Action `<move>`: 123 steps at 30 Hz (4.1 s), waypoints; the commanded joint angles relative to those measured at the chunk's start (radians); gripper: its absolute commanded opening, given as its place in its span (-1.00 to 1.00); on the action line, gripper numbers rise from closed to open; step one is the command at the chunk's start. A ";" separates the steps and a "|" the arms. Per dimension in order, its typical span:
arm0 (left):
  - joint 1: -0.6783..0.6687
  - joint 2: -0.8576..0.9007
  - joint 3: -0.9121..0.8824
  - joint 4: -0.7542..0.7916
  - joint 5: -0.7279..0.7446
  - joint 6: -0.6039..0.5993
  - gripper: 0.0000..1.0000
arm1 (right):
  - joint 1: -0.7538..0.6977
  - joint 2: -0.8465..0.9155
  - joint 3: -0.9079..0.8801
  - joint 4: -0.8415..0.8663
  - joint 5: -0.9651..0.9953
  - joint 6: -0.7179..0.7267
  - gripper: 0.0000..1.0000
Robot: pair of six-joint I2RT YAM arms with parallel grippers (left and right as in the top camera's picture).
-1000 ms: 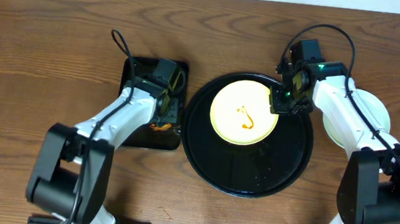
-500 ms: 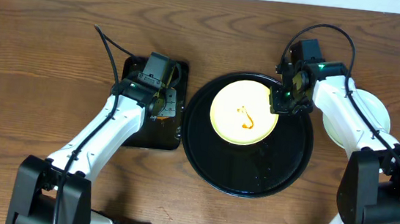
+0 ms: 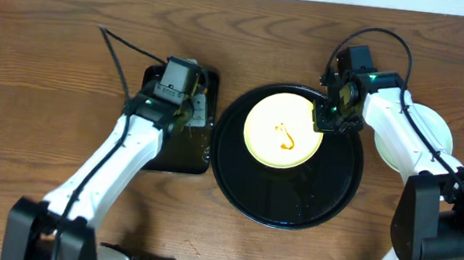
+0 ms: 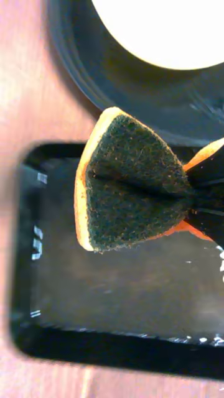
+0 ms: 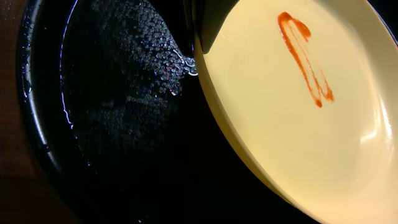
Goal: Clean dirty plates on tray and stack at the side
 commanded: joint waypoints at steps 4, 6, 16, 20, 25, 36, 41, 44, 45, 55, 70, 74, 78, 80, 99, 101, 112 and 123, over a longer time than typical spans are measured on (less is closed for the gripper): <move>0.001 -0.126 -0.002 0.026 -0.040 0.018 -0.85 | 0.008 -0.004 0.006 0.000 -0.002 -0.010 -0.98; 0.001 -0.158 -0.002 0.027 -0.040 0.018 -0.85 | 0.008 -0.004 0.006 0.000 -0.001 -0.010 -0.98; 0.001 -0.243 -0.002 0.035 -0.043 0.018 -0.85 | 0.008 -0.004 0.006 -0.001 -0.002 -0.010 -0.98; 0.001 -0.244 -0.002 0.034 -0.043 0.018 -0.85 | 0.008 -0.004 0.006 -0.001 -0.002 -0.010 -0.98; 0.001 -0.244 -0.002 0.035 -0.043 0.018 -0.85 | 0.008 -0.004 0.006 -0.001 -0.002 -0.010 -0.98; 0.001 -0.244 -0.002 0.035 -0.047 0.018 -0.85 | 0.008 -0.004 0.006 -0.001 -0.002 -0.010 -0.98; 0.001 -0.244 -0.002 0.035 -0.047 0.018 -0.85 | 0.008 -0.004 0.006 -0.001 -0.002 -0.010 -0.98; 0.001 -0.244 -0.002 0.035 -0.047 0.018 -0.85 | 0.008 -0.004 0.006 -0.001 -0.002 -0.010 -0.98; 0.001 -0.244 -0.002 0.035 -0.047 0.018 -0.85 | 0.008 -0.004 0.006 -0.001 -0.002 -0.010 -0.98; 0.001 -0.234 -0.002 0.034 -0.047 0.018 -0.85 | 0.008 -0.004 0.006 0.000 -0.002 -0.010 -0.98; 0.000 0.034 -0.002 -0.082 0.050 -0.057 -0.85 | 0.040 -0.004 -0.023 -0.007 0.006 -0.005 -0.98; 0.000 0.126 -0.002 -0.129 0.049 -0.076 -0.85 | 0.043 -0.004 -0.064 0.008 0.024 0.020 -0.98; 0.000 0.142 -0.002 -0.144 0.050 -0.076 -0.85 | 0.043 -0.004 -0.091 0.022 0.024 0.021 -0.98; 0.000 0.134 -0.002 -0.143 0.058 -0.076 -0.85 | 0.043 -0.004 -0.103 0.029 0.022 0.021 -0.98; -0.051 0.049 0.008 -0.096 0.414 -0.133 -0.85 | 0.115 -0.004 -0.154 0.081 0.021 0.088 -0.98; -0.084 0.062 0.008 -0.081 0.410 -0.144 -0.85 | 0.125 -0.004 -0.165 0.091 0.021 0.122 -0.98; -0.277 0.183 0.008 0.051 0.388 -0.295 -0.85 | 0.135 -0.004 -0.258 0.154 0.019 0.204 -0.98; -0.391 0.310 0.008 0.179 0.388 -0.461 -0.85 | 0.135 -0.004 -0.264 0.157 0.019 0.204 -0.98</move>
